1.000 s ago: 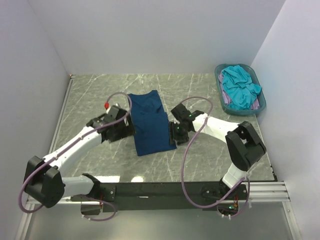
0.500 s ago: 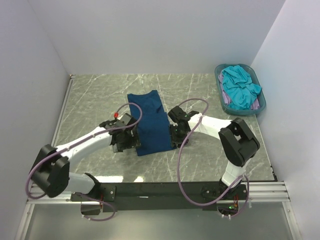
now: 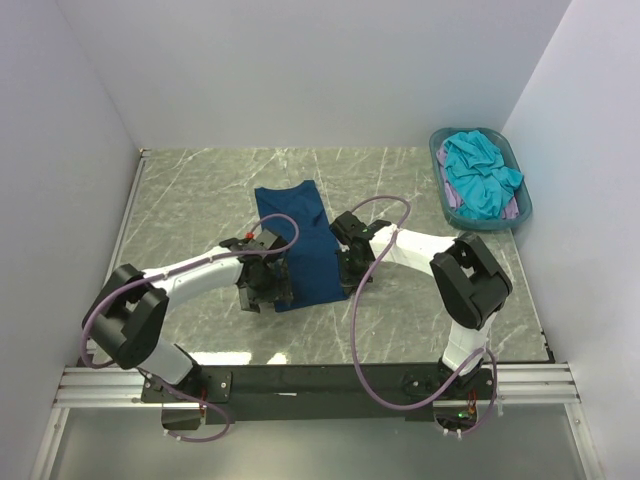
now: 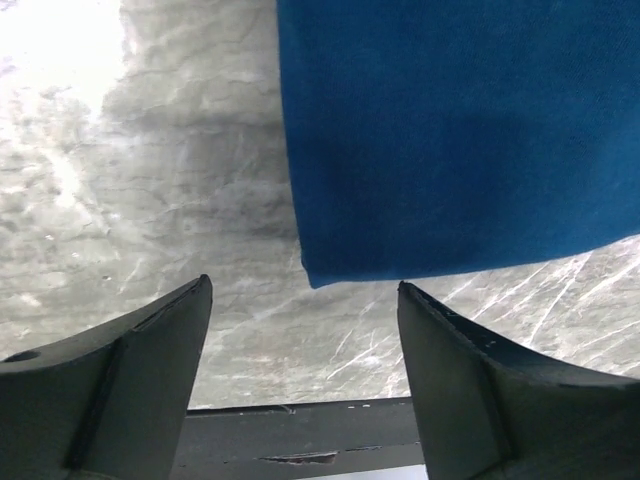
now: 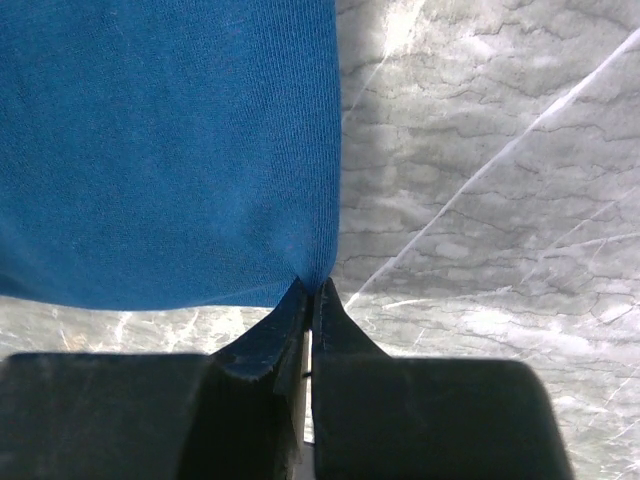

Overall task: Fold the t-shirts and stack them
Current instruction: Fold the tshirt

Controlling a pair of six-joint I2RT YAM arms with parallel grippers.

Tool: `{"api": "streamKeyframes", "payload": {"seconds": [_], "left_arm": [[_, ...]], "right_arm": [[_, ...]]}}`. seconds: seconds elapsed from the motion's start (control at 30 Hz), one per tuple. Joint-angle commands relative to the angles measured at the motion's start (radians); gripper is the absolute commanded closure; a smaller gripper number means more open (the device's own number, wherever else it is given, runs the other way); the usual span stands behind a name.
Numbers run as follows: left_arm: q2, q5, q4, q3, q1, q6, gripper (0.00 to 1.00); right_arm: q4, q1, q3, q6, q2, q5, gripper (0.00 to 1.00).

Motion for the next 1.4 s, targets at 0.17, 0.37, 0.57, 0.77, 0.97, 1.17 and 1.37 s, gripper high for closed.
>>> {"api": "streamKeyframes", "payload": {"seconds": [0.17, 0.37, 0.57, 0.77, 0.97, 1.17, 1.37], "left_arm": [[0.048, -0.013, -0.018, 0.068, -0.034, -0.041, 0.32], [0.102, -0.039, -0.021, 0.089, -0.048, -0.041, 0.39], [0.164, -0.035, -0.021, 0.094, -0.048, -0.035, 0.45], [0.186, -0.013, -0.009, 0.071, -0.050, -0.027, 0.68], [0.139, -0.021, -0.053, 0.066, -0.051, -0.009, 0.99], [-0.027, -0.020, -0.187, 0.048, -0.139, -0.010, 0.99], [-0.241, 0.045, -0.296, -0.030, -0.297, -0.140, 0.99]], "right_arm": [[-0.001, 0.006, 0.001, -0.009, 0.019, 0.013, 1.00], [0.005, 0.006, -0.001, -0.015, 0.022, 0.006, 1.00], [0.006, 0.005, -0.005, -0.012, 0.013, 0.006, 1.00], [0.003, 0.005, -0.002, -0.012, 0.017, 0.006, 1.00], [-0.044, 0.005, 0.001, -0.034, -0.030, 0.006, 1.00], [-0.156, 0.042, -0.085, -0.054, -0.205, -0.049, 1.00], [-0.292, 0.135, -0.162, -0.003, -0.396, -0.026, 1.00]]}}
